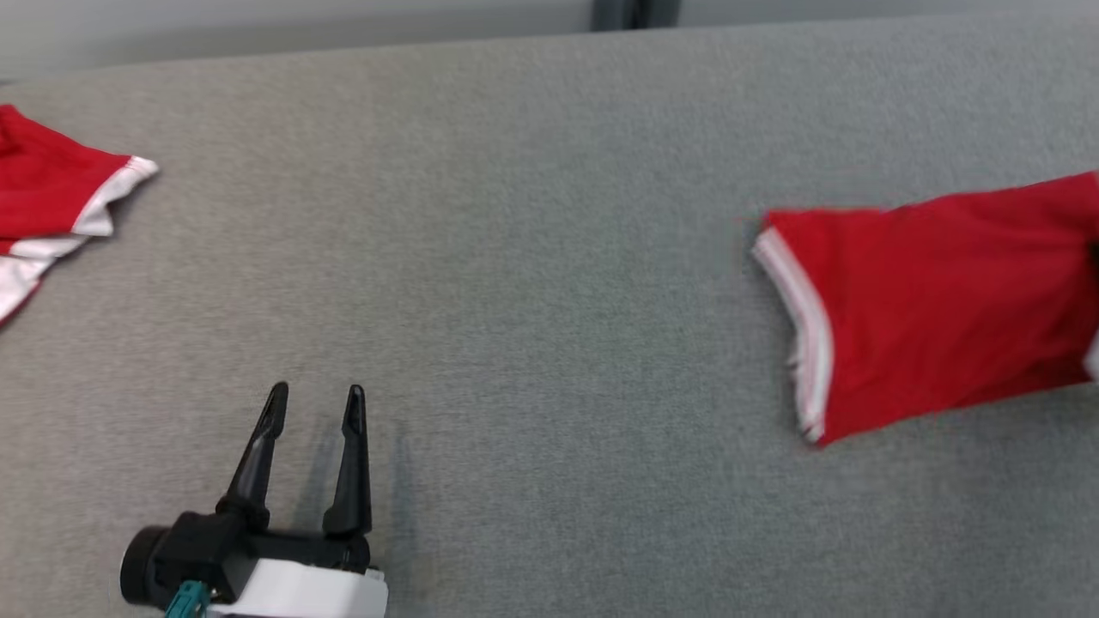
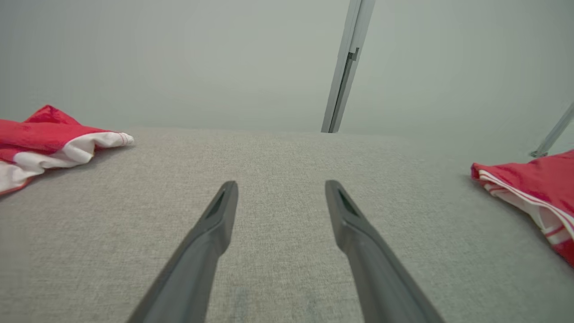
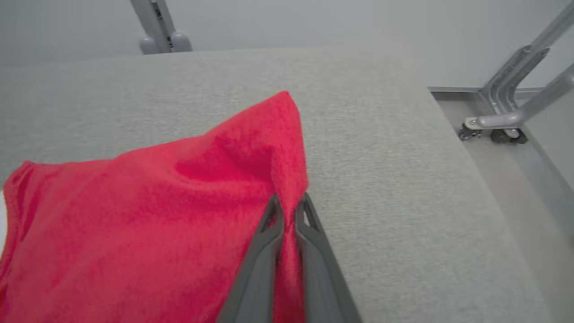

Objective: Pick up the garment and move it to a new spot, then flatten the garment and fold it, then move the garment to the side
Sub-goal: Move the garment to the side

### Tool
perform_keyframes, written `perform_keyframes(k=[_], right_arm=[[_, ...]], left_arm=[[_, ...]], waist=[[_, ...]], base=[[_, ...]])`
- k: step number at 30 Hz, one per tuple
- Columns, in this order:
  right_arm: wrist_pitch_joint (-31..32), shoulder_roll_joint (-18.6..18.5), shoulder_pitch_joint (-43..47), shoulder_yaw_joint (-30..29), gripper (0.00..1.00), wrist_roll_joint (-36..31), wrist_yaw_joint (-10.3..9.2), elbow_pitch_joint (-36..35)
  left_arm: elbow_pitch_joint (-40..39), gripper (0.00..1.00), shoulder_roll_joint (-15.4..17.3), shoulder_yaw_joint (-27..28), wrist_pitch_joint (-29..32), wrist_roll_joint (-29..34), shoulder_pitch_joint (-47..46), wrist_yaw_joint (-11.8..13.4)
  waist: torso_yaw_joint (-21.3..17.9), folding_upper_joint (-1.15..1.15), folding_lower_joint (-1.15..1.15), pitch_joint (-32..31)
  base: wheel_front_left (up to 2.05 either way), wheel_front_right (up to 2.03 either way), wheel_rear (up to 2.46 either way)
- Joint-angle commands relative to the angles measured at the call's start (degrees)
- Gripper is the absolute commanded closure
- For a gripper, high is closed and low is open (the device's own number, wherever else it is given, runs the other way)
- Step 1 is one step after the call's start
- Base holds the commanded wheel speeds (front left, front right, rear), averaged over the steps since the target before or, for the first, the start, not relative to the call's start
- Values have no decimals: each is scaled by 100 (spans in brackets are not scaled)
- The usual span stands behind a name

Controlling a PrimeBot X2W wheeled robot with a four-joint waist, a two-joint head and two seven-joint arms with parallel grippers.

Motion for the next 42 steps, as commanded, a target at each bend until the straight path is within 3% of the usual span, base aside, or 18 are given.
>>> perform_keyframes(k=[1,7,8,9,15,19,24,29,33,37,42], right_arm=[[-83,-212,-163,-178,100,-120,-1,141],[-652,-662,-771,-1068,100,-1015,-1,1116],[-782,-681,-887,-1242,87,-1228,-1,1296],[-922,-717,-988,-1401,0,-1494,-1,1456],[-2545,-418,-1197,-2175,0,-2797,-1,1550],[-3196,224,-906,-2085,0,-3032,-1,1227],[-3347,702,-170,-1598,0,-2938,-1,222],[-3350,1218,1414,-1059,0,-2625,-1,-1583],[-3350,1608,2558,-848,0,-2588,-1,-2511],[-3351,1949,3333,-811,0,-2741,-1,-2917],[-3353,2210,3894,-852,0,-2777,-1,-2849]], left_arm=[[7,0,21,23,-27,112,-178,-73],[97,0,88,64,-27,430,-417,-367],[98,0,89,96,-27,459,-434,-382],[96,0,90,137,-27,461,-455,-377],[72,0,48,276,-27,364,-230,-328],[109,0,32,385,-27,248,82,-263],[14,0,24,537,-27,109,368,-277],[-21,0,21,651,-27,-80,686,-201],[-2,0,22,571,-26,-188,896,-173],[133,0,23,456,-27,-249,934,-213],[569,0,18,314,-27,-248,936,-219]], waist=[[-276,0,0,363],[-280,0,0,611],[-259,0,0,630],[-234,0,0,637],[-132,0,0,426],[-198,0,0,-91],[-171,0,0,-683],[6,0,0,-1294],[182,0,0,-1668],[316,0,0,-1847],[386,0,0,-1949]], base=[[0,0,0],[0,0,0],[0,0,0],[0,0,0],[0,0,0],[0,0,0],[0,0,0],[0,0,0],[0,0,0],[0,0,0],[0,0,0]])
